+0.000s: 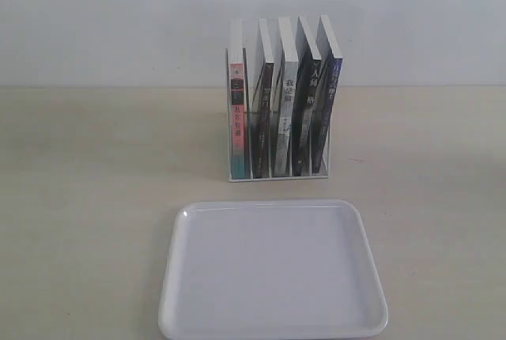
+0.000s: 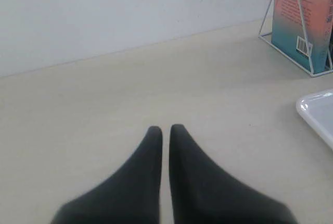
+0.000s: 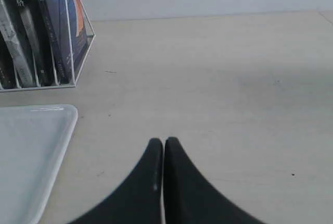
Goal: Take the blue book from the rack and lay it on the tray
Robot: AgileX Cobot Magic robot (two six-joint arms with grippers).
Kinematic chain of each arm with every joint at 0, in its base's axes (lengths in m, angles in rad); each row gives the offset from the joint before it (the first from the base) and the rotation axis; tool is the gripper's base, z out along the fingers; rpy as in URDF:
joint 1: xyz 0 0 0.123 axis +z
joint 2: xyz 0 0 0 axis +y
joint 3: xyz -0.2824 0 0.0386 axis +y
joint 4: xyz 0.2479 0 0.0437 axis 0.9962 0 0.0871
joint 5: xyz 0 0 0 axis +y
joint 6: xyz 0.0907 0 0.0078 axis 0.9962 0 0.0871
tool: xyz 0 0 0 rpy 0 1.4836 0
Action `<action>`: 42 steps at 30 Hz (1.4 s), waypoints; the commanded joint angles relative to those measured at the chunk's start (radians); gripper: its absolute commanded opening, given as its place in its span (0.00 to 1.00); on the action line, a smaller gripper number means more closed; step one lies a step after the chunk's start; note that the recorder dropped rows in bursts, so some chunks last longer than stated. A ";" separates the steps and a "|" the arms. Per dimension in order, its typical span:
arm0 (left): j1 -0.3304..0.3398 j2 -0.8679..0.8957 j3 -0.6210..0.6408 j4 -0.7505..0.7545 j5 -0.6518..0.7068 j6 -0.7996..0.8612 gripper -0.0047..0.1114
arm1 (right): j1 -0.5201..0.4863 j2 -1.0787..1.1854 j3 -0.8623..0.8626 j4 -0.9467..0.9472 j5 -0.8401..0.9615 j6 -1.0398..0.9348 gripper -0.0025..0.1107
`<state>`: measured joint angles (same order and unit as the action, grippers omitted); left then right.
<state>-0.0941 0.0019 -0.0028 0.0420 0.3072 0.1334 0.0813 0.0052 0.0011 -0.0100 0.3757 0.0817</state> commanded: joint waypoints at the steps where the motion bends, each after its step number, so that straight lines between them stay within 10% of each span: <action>1: -0.009 -0.002 0.003 -0.008 -0.014 -0.010 0.08 | -0.001 -0.005 -0.001 -0.021 -0.013 -0.033 0.02; 16: -0.009 -0.002 0.003 -0.008 -0.014 -0.010 0.08 | -0.001 -0.005 -0.001 -0.032 -0.219 -0.070 0.02; 31: -0.009 -0.002 0.003 -0.008 -0.014 -0.010 0.08 | -0.001 -0.005 -0.001 -0.027 -1.053 -0.068 0.02; 42: -0.009 -0.002 0.003 -0.008 -0.014 -0.010 0.08 | -0.001 0.008 -0.103 -0.027 -0.993 -0.026 0.02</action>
<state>-0.0941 0.0019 -0.0028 0.0420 0.3072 0.1334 0.0813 0.0031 -0.0195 -0.0360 -0.6719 0.0417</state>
